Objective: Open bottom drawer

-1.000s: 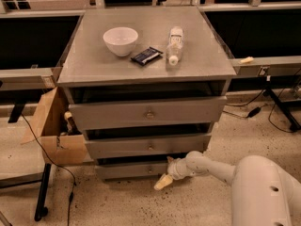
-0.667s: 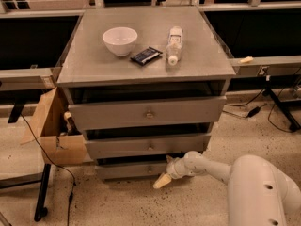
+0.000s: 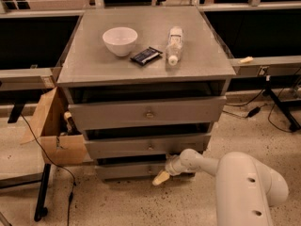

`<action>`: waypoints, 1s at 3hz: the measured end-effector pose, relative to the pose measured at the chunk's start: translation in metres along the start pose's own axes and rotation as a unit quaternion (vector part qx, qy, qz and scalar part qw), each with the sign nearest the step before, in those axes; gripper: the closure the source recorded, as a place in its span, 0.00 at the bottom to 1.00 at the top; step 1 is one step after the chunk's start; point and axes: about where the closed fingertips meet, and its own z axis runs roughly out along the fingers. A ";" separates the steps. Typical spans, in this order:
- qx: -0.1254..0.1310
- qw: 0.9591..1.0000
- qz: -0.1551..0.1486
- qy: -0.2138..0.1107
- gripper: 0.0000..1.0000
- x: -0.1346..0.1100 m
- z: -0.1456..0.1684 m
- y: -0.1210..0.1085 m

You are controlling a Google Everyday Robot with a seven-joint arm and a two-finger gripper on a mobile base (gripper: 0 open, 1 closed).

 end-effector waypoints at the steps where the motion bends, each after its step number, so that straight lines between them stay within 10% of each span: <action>1: -0.001 1.000 0.008 0.017 0.25 0.009 0.014 -0.013; 3: -0.003 1.000 0.014 0.027 0.72 0.014 0.014 -0.018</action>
Offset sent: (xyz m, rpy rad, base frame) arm 0.0285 -0.0180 -0.0353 -0.0585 0.0599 -0.0300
